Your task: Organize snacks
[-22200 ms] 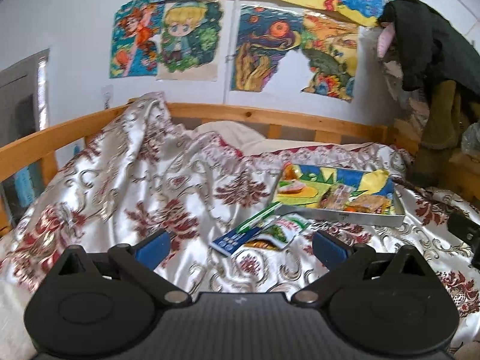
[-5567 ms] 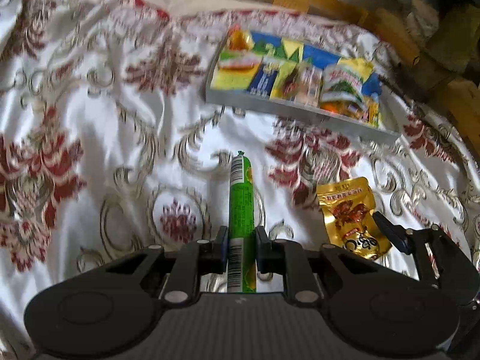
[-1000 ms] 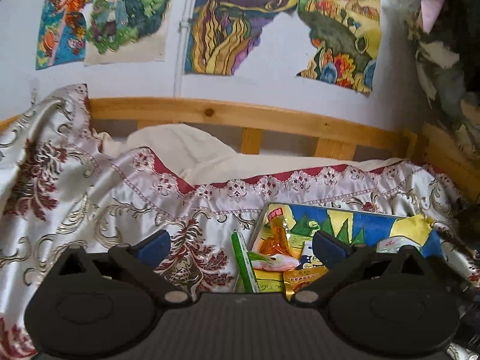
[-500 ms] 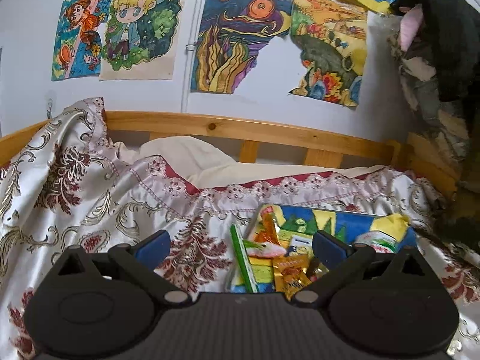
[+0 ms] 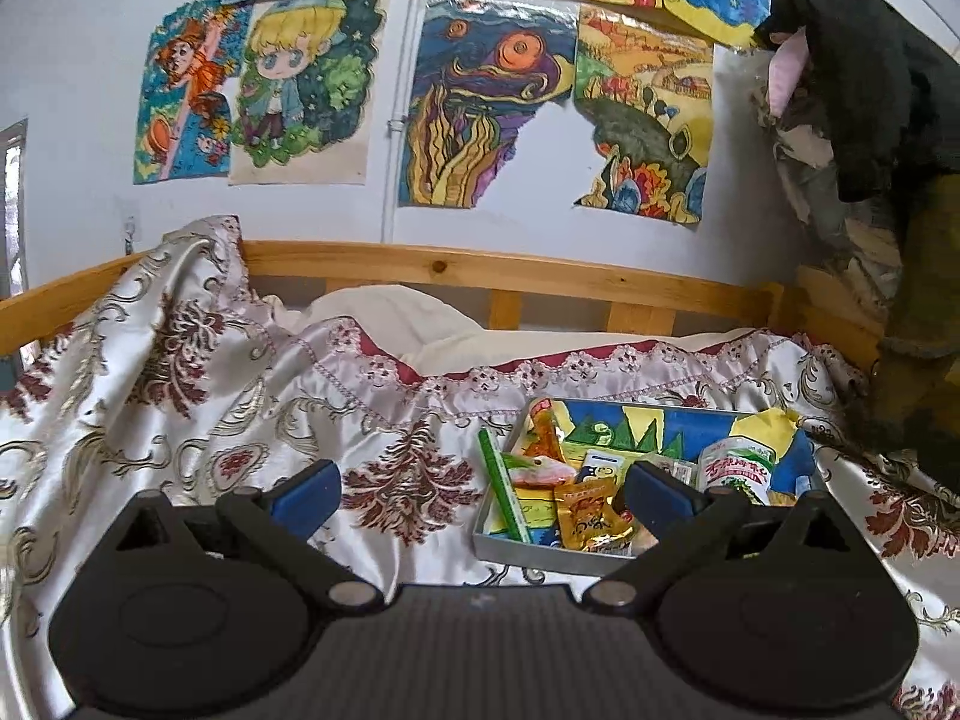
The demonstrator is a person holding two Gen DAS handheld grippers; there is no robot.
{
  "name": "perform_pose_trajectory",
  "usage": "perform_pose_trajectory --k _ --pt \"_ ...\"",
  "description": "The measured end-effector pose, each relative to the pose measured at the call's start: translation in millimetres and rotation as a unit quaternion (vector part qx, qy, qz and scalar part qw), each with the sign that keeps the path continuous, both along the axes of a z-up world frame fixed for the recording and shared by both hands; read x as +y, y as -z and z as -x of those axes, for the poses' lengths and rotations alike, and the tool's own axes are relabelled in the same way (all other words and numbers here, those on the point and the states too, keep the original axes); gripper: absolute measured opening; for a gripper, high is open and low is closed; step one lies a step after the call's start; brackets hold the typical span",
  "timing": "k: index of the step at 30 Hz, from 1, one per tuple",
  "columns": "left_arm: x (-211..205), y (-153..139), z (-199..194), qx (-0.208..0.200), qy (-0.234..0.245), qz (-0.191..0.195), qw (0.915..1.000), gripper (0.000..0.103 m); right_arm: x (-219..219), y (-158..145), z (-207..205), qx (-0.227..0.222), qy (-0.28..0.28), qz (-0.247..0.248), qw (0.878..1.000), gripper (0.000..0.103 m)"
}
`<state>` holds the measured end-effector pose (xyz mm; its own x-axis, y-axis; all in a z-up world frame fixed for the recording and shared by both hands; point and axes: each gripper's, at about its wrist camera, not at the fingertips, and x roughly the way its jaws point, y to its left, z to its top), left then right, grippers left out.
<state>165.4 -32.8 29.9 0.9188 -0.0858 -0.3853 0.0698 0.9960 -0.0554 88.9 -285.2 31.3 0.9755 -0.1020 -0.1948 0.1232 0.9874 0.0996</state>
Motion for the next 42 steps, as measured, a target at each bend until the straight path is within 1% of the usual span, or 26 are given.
perform_pose_trajectory --k 6,10,15,20,22,24,27,30,34,38,42 --pt "12 -3 29 -0.010 -0.003 -0.006 0.9999 0.103 9 3 29 -0.001 -0.004 0.009 1.000 0.102" --pt "18 -3 47 -0.020 -0.002 -0.006 0.9998 0.103 11 6 45 -0.009 -0.003 0.006 1.000 0.102" --pt "22 1 68 -0.030 -0.004 -0.025 0.9992 0.103 14 7 59 -0.016 -0.004 0.004 1.000 0.102" --pt "25 -1 83 -0.037 -0.007 -0.031 0.9988 0.103 18 9 69 -0.010 -0.003 0.004 1.000 0.102" --pt "25 -3 90 -0.041 -0.005 -0.037 0.9985 0.103 19 9 74 -0.006 -0.003 0.002 1.000 0.102" --pt "23 -3 98 -0.043 -0.002 -0.052 0.9977 0.103 20 10 80 -0.002 -0.002 -0.003 1.000 0.102" --pt "20 -3 109 -0.042 -0.005 -0.068 0.9968 0.103 22 12 89 0.006 -0.003 -0.008 1.000 0.102" --pt "22 0 119 -0.035 -0.015 -0.072 0.9967 0.103 25 14 98 0.016 -0.007 -0.015 1.000 0.102" --pt "30 7 132 -0.015 -0.030 -0.060 0.9976 0.103 31 17 110 0.029 -0.013 -0.017 0.999 0.102" --pt "39 12 139 0.001 -0.044 -0.059 0.9973 0.103 38 20 119 0.036 -0.018 -0.013 0.999 0.102" --pt "47 13 145 0.005 -0.050 -0.049 0.9976 0.103 45 21 126 0.043 -0.019 -0.005 0.999 0.102"
